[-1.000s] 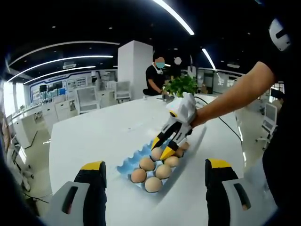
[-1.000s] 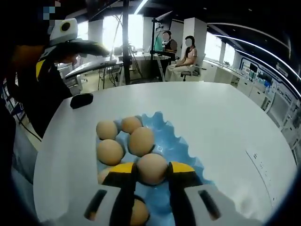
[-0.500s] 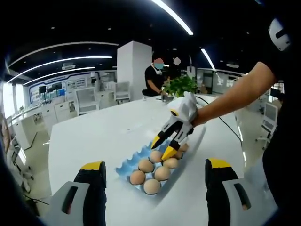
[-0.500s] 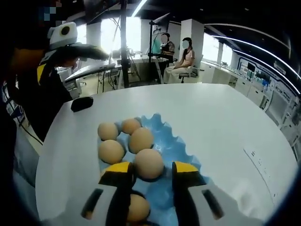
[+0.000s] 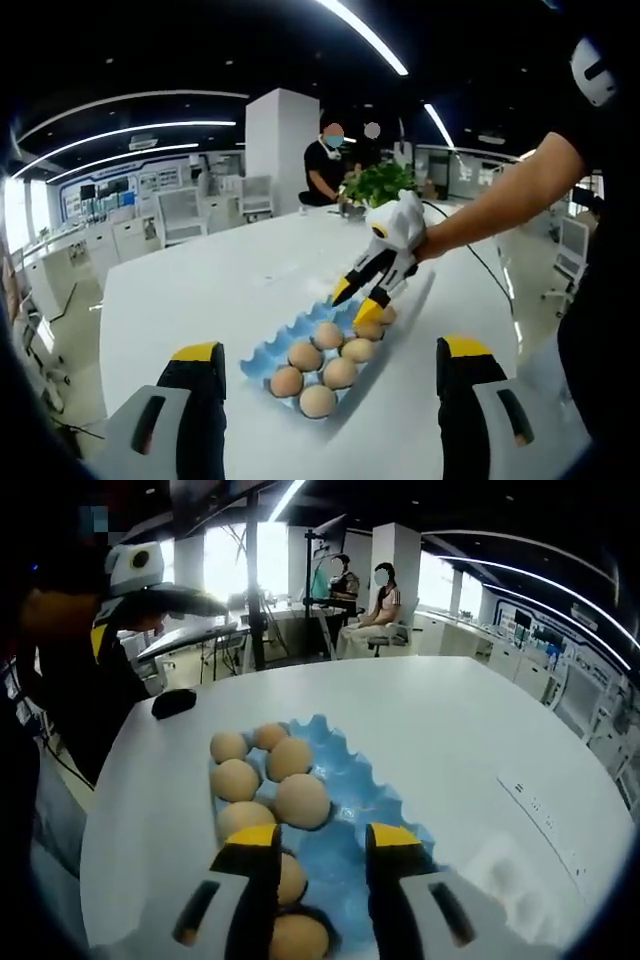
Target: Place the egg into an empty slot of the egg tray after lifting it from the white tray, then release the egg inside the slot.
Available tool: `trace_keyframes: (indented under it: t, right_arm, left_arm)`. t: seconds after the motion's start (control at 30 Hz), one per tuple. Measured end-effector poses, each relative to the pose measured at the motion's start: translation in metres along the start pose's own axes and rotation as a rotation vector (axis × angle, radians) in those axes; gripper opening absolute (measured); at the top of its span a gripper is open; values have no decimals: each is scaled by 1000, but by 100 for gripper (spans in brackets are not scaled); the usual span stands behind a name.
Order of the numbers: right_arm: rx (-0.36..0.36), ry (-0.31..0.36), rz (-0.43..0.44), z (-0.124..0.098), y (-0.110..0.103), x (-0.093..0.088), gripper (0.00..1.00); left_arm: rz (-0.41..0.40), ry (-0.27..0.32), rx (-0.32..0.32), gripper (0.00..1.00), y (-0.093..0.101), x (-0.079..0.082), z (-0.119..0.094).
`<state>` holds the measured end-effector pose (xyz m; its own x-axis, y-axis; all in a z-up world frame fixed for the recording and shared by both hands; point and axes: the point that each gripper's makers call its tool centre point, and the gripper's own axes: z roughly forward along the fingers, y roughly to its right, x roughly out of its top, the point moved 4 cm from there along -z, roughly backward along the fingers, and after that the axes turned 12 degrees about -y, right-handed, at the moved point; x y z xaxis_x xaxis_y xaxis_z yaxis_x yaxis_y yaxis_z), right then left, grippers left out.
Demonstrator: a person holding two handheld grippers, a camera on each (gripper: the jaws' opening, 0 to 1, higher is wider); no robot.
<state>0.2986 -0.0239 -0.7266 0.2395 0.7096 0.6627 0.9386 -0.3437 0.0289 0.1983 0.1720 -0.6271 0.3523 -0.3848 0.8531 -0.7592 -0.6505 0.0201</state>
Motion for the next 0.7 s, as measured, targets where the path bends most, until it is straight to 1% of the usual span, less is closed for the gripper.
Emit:
trace_keyframes:
  t: [0.33, 0.7]
  right_arm:
    - [-47, -3, 45, -26, 15, -26, 35]
    - [-110, -6, 108, -58, 38, -58, 34]
  left_arm:
    - [11, -1, -13, 90, 4, 3, 5]
    - [17, -3, -22, 90, 9, 5, 10]
